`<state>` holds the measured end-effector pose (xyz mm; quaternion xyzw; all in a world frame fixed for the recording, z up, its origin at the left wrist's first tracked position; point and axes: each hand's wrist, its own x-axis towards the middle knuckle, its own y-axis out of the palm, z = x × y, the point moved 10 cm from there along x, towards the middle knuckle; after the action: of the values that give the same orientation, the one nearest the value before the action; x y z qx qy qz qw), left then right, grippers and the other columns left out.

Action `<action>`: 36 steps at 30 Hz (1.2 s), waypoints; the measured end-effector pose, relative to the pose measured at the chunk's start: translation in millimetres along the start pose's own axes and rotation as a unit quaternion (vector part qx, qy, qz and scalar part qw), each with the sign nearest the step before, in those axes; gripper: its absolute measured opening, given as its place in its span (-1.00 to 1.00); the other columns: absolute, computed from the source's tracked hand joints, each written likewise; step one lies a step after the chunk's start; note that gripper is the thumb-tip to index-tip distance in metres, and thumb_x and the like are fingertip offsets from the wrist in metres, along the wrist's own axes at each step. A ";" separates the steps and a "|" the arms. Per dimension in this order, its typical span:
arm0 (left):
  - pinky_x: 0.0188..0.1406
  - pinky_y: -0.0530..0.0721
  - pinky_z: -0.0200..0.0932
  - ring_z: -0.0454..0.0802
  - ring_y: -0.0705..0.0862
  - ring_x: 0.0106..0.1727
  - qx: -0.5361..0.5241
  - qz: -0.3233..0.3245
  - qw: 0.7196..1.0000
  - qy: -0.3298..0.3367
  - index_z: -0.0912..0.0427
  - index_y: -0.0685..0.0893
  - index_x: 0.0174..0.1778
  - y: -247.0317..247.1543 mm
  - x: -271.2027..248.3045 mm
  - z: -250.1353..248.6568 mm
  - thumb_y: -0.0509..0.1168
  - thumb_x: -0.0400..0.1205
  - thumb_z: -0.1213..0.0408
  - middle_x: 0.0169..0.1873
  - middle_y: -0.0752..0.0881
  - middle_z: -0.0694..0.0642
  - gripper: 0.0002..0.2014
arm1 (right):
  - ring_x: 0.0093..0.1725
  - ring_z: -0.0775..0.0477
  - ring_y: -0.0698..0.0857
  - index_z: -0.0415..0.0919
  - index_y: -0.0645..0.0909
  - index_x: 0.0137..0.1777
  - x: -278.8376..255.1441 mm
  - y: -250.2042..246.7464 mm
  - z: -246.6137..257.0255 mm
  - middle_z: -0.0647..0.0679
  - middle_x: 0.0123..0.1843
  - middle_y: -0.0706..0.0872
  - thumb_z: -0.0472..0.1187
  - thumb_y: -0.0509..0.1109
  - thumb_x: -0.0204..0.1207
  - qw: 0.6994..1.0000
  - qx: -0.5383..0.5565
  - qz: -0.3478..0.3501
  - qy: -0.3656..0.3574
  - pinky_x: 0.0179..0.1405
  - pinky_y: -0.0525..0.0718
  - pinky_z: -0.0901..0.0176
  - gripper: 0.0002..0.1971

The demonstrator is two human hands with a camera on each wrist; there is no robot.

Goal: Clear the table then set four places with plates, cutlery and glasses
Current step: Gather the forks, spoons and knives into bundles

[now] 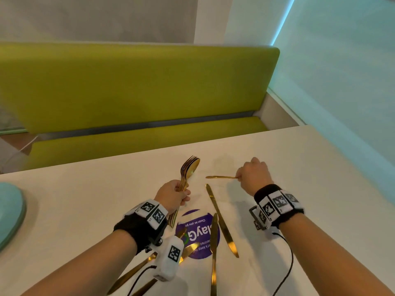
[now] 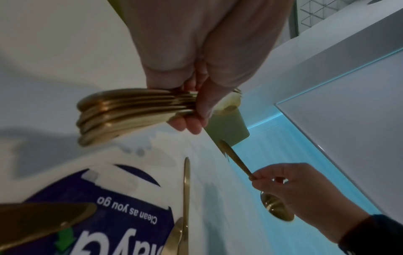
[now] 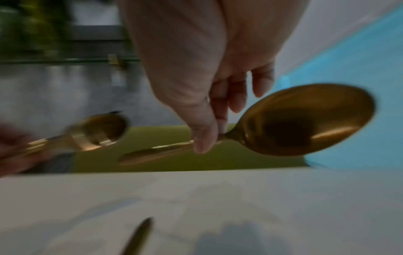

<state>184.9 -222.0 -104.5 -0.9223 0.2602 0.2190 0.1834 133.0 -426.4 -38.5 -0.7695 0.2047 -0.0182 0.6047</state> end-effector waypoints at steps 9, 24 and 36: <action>-0.09 0.62 -0.16 -0.01 0.60 -0.16 0.028 0.059 0.998 0.006 0.23 0.55 0.14 -21.1 -80.4 17.8 0.30 0.54 0.53 -0.12 0.64 0.10 -0.72 | 0.32 -0.18 0.42 -0.17 0.67 0.21 -127.0 -48.1 155.0 -0.13 0.22 0.59 -0.13 0.34 0.56 0.969 -0.102 -0.040 -0.223 0.25 0.43 -0.07 -0.73; -0.03 0.69 -0.07 0.09 0.65 -0.17 0.076 0.178 0.980 0.047 0.30 0.62 -0.06 -27.3 -217.0 74.5 0.38 0.45 0.59 -0.20 0.68 0.23 -0.80 | 0.26 -0.17 0.49 -0.23 0.68 0.18 -252.7 -63.5 251.4 -0.11 0.14 0.70 -0.15 0.31 0.59 0.961 -0.092 -0.055 -0.254 0.23 0.46 -0.05 -0.74; -0.26 0.63 -0.25 -0.07 0.65 -0.24 0.000 0.194 0.981 -0.022 0.34 0.66 0.11 31.6 -199.3 74.3 0.35 0.49 0.62 -0.25 0.69 0.08 -0.71 | -0.11 -0.03 0.66 -0.04 0.79 -0.22 -236.2 -46.9 157.9 0.05 -0.27 0.77 -0.02 0.56 0.33 0.971 0.123 -0.111 -0.174 -0.15 0.46 0.21 -0.87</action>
<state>-9.0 -134.0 -74.2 -0.8491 0.4304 0.2710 0.1429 -26.0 -192.4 15.0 -0.6988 0.0062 0.0238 0.7149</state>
